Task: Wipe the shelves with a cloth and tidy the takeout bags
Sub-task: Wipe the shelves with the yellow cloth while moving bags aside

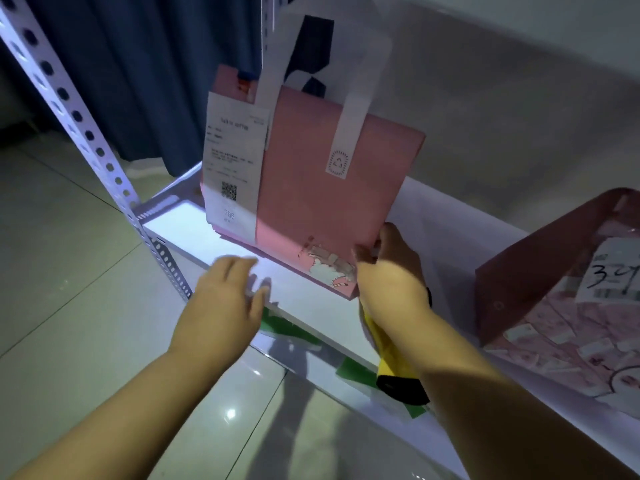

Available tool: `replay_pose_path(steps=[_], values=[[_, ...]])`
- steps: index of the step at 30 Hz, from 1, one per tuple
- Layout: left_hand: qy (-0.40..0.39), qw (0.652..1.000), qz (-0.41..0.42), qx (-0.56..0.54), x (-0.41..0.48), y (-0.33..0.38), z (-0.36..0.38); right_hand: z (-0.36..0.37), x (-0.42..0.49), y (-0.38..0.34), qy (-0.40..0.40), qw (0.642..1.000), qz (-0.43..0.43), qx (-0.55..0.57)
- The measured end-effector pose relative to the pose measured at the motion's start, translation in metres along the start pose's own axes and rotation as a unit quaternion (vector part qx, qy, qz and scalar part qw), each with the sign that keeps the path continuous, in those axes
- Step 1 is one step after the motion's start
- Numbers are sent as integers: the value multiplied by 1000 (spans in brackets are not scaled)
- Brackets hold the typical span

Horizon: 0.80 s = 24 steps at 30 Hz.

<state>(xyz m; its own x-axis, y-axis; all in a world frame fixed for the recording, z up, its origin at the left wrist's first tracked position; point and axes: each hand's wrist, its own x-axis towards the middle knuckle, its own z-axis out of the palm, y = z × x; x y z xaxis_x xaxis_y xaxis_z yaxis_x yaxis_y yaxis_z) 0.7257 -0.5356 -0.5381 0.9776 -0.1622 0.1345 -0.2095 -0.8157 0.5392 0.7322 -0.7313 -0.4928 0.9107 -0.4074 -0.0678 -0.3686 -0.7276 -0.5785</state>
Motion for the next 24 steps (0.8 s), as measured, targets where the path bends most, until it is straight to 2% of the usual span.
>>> replay_pose_path(steps=[2, 6, 10, 18, 24], values=[[28, 999, -37, -16, 13, -2, -7, -2, 9, 3, 25, 999, 14, 27], [40, 993, -93, -57, 42, 7, -8, -9, 22, 15, 100, 994, -15, 31], [51, 991, -102, -68, 64, 23, -1, -19, 34, 25, 151, 987, -45, 29], [9, 989, -67, -130, 89, 36, 17, -44, 42, 59, 180, 982, -38, 34], [-2, 986, -55, -154, 90, 65, 44, -53, 32, 73, 161, 984, -5, 73]])
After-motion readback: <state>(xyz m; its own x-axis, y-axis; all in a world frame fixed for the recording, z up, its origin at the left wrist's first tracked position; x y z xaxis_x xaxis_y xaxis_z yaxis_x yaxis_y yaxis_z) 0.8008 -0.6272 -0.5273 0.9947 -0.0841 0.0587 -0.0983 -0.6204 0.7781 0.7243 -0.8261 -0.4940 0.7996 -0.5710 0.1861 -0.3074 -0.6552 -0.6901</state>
